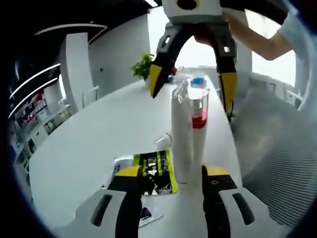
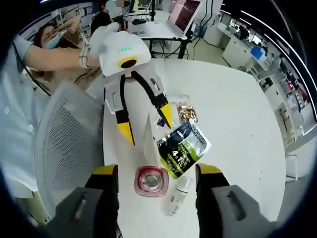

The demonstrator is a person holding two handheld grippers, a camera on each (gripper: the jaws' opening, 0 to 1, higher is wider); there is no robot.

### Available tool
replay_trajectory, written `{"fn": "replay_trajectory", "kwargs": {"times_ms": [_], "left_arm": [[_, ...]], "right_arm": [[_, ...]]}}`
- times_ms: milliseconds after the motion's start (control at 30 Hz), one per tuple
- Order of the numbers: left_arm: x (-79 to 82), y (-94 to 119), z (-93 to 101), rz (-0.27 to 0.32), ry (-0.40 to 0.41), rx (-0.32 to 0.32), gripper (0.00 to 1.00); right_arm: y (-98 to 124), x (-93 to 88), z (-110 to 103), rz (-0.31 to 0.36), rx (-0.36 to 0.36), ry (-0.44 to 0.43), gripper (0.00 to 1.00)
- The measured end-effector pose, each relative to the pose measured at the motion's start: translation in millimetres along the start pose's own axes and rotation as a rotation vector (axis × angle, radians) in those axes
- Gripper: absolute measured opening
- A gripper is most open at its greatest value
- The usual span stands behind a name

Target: Arrange the skincare products in the storage area until every visible bottle or jar stands upright without overlapping.

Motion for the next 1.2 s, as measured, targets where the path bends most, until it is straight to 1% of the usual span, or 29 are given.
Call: {"fn": "replay_trajectory", "kwargs": {"times_ms": [100,267,333,467,667,800,933,1033,1133,1200], "left_arm": [[-3.0,3,0.7,-0.012,0.01,0.011,0.5],[-8.7,6,2.2,-0.02,0.031,0.029,0.55],[-9.3,8,2.6,-0.022,0.035,0.033,0.56],[-8.9,10,3.8,-0.023,0.038,0.045,0.57],[-7.2,15,6.3,-0.016,0.044,0.057,0.59],[-7.7,18,7.4,-0.026,0.043,0.073,0.62],[-4.4,20,9.9,-0.022,0.049,0.083,0.64],[-7.5,25,10.5,-0.063,0.064,0.109,0.69],[-4.7,29,13.8,-0.045,0.085,0.117,0.71],[-2.0,31,17.0,-0.039,0.091,0.123,0.74]], "right_arm": [[2,-6.5,0,0.003,-0.021,-0.018,0.68],[9,-14.8,-4,0.031,-0.052,-0.056,0.72],[11,-21.3,4,0.039,-0.073,-0.073,0.73],[14,-27.6,4,0.052,-0.1,-0.104,0.76],[20,-37.7,-7,0.061,-0.125,-0.141,0.79],[18,-45.1,-8,0.057,-0.136,-0.167,0.81],[20,-49.0,-12,0.066,-0.162,-0.185,0.83],[22,-53.5,-14,0.07,-0.184,-0.203,0.84],[23,-58.4,-19,0.076,-0.194,-0.224,0.87],[22,-61.8,-23,0.079,-0.2,-0.236,0.88]]}}
Point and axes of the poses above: the point that each gripper's makers call its tool centre point, and the gripper's own axes: y roughly backward along the fingers, z roughly to its right, x roughly out of its top, the point moved 5 cm from there along y, roughly backward along the fingers, and after that the axes turned 11 degrees about -x, right-handed, at the moved point
